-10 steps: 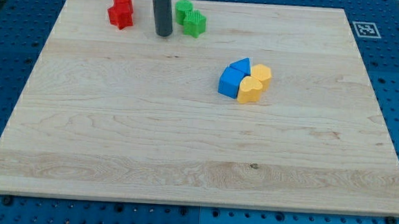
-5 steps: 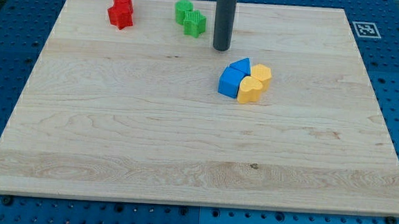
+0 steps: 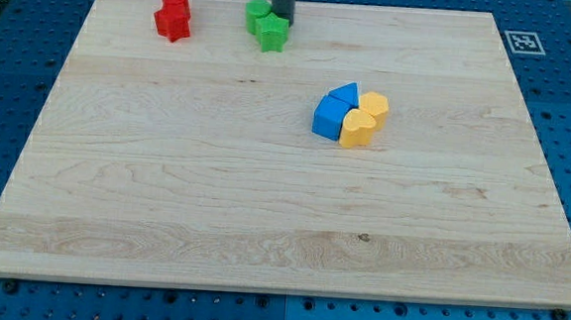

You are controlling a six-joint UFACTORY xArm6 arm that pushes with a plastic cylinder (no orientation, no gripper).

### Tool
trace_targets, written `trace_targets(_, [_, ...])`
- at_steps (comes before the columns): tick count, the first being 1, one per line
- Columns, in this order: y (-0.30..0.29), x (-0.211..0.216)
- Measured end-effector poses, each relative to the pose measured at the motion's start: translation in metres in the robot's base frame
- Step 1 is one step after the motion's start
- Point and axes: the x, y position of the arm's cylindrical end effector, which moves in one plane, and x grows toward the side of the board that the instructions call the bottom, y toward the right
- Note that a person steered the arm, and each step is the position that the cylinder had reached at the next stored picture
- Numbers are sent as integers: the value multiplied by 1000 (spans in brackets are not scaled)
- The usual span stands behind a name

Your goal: Separate green circle from green star

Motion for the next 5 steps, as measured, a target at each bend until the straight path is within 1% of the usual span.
trace_targets(4, [-45,1])
trace_targets(5, [-47,9])
